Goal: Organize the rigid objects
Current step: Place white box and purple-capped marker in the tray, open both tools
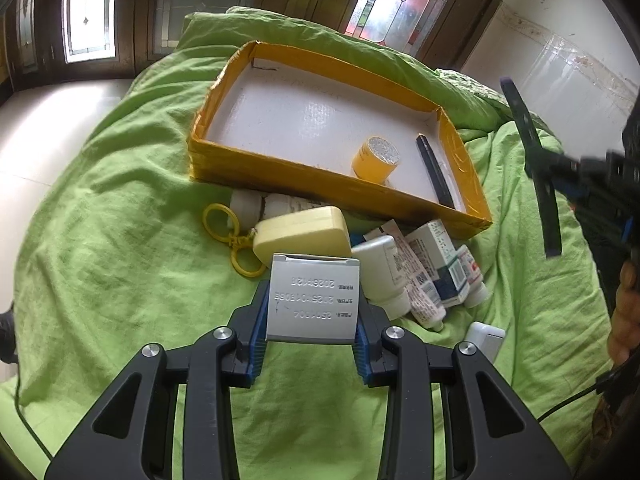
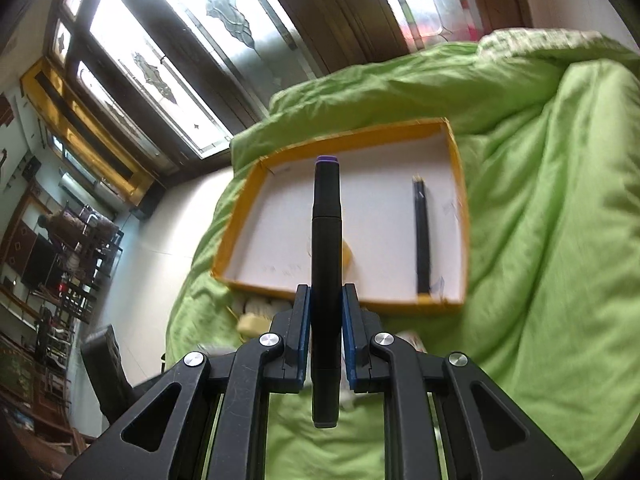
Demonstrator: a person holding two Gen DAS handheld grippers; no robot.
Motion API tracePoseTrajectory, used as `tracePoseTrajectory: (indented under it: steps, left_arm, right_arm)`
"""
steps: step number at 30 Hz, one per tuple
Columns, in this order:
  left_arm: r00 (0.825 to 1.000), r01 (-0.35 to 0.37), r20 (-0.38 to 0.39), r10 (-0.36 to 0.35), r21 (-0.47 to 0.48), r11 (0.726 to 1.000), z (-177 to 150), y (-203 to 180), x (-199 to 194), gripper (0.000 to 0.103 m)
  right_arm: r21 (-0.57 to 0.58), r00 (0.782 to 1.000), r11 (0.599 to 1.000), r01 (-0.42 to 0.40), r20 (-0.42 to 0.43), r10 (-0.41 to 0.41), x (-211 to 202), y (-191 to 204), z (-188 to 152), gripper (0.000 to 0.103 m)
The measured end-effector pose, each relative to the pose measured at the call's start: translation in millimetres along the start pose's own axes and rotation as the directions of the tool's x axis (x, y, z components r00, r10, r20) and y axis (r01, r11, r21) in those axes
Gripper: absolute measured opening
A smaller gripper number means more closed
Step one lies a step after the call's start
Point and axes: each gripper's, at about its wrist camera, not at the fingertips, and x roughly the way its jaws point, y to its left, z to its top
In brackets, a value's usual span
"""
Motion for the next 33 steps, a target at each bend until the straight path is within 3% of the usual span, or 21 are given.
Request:
tracePoseTrajectory:
  steps: [7,17,33]
  left_arm:
    - [0.998,-0.055,0.038,0.053,0.051,0.997,19.5,-10.3,-2.0,0.033]
    - [0.996,-0.057,0.076,0.051,0.081,0.995,52.5,-22.8,0.1,0.033]
    - [0.994,-0.066,0.089,0.060,0.072,0.995,101.7,-17.4,23.1,0.033]
  right_arm:
    - [-0.028,1.000,1.000,0.006,-0.007,-0.006,16.7,3.7,10.2,0.013]
    - [0.018,0.999,1.000,0.023,-0.028,-0.022,24.1,-24.1,5.4,0.013]
    - [0.042,0.999,0.999,0.032,0.019,-0.033,29.9,-31.6,38.0,0.013]
